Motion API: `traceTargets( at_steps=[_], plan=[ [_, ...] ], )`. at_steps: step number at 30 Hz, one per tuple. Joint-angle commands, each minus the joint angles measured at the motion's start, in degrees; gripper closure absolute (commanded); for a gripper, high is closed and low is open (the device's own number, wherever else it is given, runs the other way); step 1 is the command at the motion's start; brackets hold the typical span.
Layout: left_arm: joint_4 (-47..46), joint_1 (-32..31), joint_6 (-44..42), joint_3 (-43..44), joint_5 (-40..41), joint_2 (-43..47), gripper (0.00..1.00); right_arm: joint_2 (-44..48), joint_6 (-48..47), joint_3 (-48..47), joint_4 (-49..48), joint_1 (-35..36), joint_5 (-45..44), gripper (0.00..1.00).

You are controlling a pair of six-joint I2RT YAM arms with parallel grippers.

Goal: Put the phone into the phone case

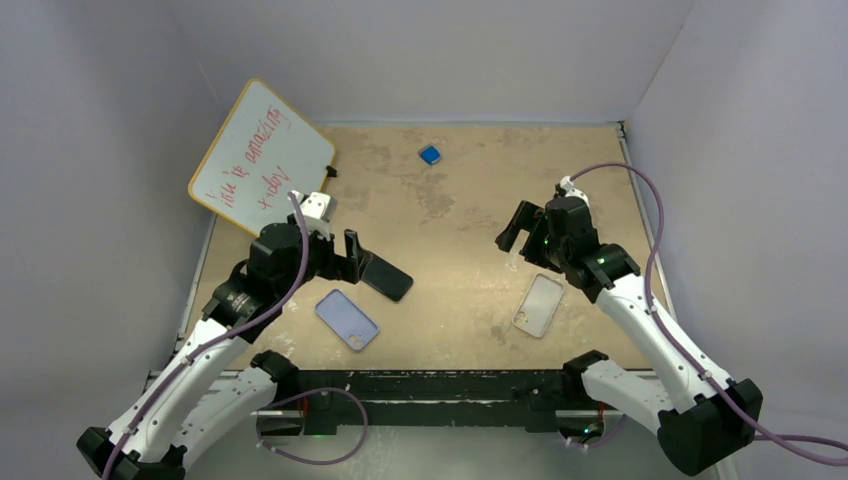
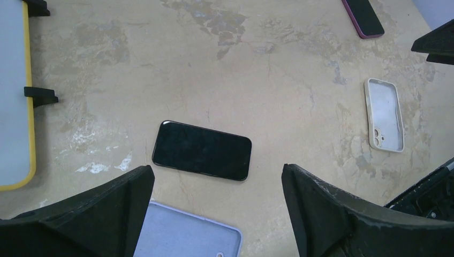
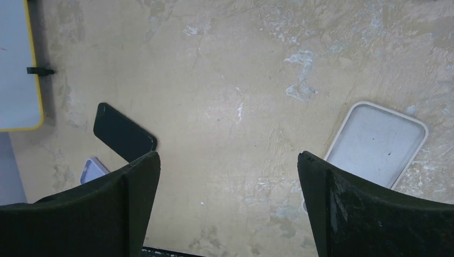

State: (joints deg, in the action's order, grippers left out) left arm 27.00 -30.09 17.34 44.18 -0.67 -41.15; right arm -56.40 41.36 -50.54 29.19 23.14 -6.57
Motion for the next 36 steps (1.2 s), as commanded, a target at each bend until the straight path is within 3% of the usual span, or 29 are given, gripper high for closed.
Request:
traceTargets(
  at_steps=[1, 9, 15, 24, 31, 36],
  plan=[
    [-1.6, -0.1, -0.7, -0.3, 0.6, 0.7, 0.06, 0.1, -0.2, -0.9, -1.7, -0.1, -1.9, 0.01],
    [-1.6, -0.1, -0.6, -0.3, 0.5, 1.1, 0.06, 0.0, -0.5, -0.9, -3.0, -0.1, -3.5, 0.01],
    [-1.7, -0.1, -0.8, -0.3, 0.5, 1.3, 0.06, -2.9, -1.6, -2.5, -6.4, -0.1, -10.4, 0.01],
    [-1.5, -0.1, -0.7, -0.2, 0.5, 2.1, 0.06, -15.5, -18.5, -4.7, -14.9, -0.7, -23.2, 0.01],
    [-1.5, -0.1, -0.7, -0.3, 0.6, 2.3, 0.06, -29.7, -22.4, -11.3, -13.0, -10.2, -16.4, 0.01],
    [-1.4, -0.1, -0.7, -0.3, 0.5, 2.4, 0.06, -34.7, -25.3, -14.2, -13.6, -15.9, -11.7, 0.01]
  ],
)
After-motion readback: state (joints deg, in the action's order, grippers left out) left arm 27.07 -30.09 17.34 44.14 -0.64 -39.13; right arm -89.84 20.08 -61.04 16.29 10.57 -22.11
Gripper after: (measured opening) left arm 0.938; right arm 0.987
